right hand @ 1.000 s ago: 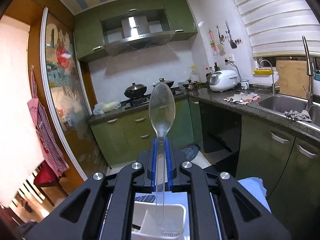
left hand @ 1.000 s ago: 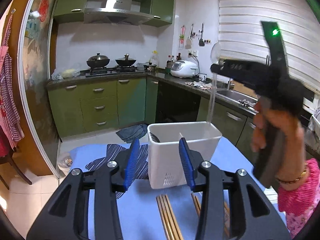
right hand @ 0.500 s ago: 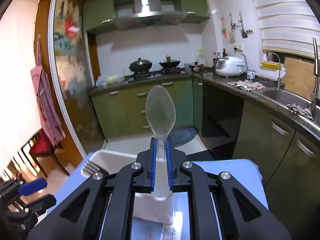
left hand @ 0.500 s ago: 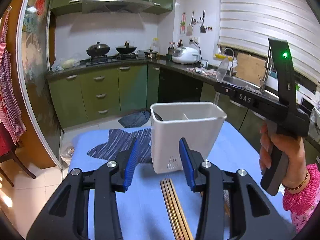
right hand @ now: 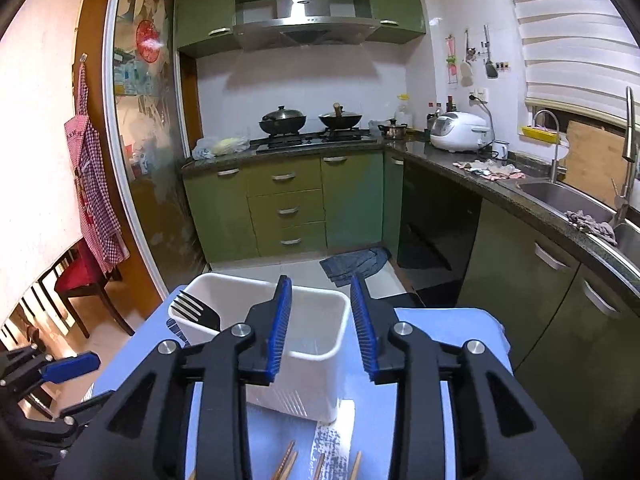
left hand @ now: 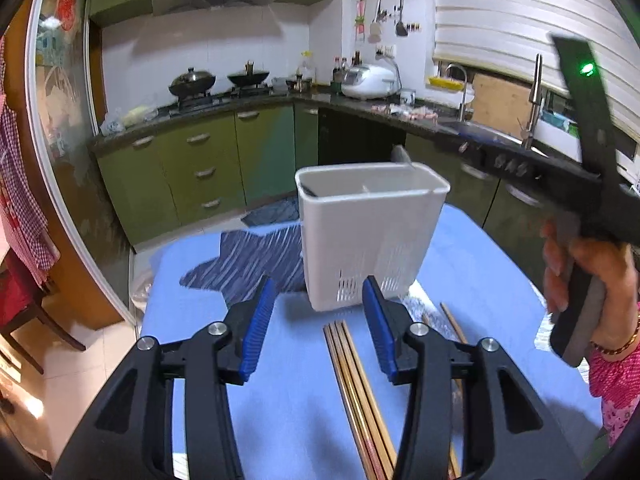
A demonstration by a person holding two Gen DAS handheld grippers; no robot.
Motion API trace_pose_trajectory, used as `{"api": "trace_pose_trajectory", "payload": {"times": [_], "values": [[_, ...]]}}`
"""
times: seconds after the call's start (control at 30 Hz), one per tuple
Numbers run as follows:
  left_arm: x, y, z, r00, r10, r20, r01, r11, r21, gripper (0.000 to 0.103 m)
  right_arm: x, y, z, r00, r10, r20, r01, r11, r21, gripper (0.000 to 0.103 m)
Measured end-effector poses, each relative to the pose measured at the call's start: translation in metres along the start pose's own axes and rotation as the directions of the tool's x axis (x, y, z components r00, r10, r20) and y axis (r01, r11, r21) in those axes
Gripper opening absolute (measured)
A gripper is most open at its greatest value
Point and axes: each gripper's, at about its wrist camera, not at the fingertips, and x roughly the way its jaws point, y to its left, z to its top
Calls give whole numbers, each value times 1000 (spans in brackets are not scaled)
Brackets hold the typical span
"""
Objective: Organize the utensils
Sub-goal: 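Lower the clear spoon into the white holder and open the right tool, then grasp one wooden chopstick with the left tool while the right tool grasps another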
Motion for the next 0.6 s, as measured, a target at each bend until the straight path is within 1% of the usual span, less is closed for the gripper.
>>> {"api": "trace_pose_trajectory", "payload": {"times": [0.03,0.1,0.13,0.2,0.23,0.27,0.3,0.37,0.4,0.43,0.5,0.57,0.6], "values": [[3,-1,-2,1000,2,-27,-2,1000,0,44,-3,-2,1,1000,-2,3,2,1000,6,37],[10,-1,-6,996,8,-85,-9,1000,-3,44,-15,-9,1,1000,-4,2,4,999,32,41],[18,-3,-9,989,12,-146,-12,1000,4,44,-21,-14,0,1000,-8,-5,9,999,44,45],[31,-4,-19,969,3,-247,-4,1000,-6,44,-33,-25,-8,999,-22,-44,25,997,68,51],[36,-5,-22,960,-3,-278,0,1000,-11,44,-37,-31,-17,995,-33,-92,40,996,79,51],[42,-5,-26,948,-11,-317,6,1000,-18,44,-39,-35,-24,991,-33,-129,44,996,83,51],[47,-5,-29,940,-14,-340,6,1000,-24,44,-40,-40,-34,983,-32,-180,49,995,87,51],[60,-5,-35,915,-30,-403,13,999,-45,47,-43,-50,-55,963,-40,-266,68,993,95,51],[65,-5,-36,906,-40,-421,19,998,-56,49,-46,-55,-64,956,-38,-290,73,991,110,51],[73,-3,-39,888,-57,-456,21,996,-83,49,-50,-61,-74,950,-29,-312,73,989,130,51],[83,-1,-43,867,-73,-493,23,994,-107,48,-56,-70,-89,938,-27,-345,83,986,147,51],[90,-3,-47,855,-66,-514,11,994,-108,48,-60,-77,-101,931,-22,-364,86,983,160,51],[91,-4,-47,854,-58,-517,6,995,-103,48,-62,-81,-106,929,-21,-369,87,983,164,51]]}}
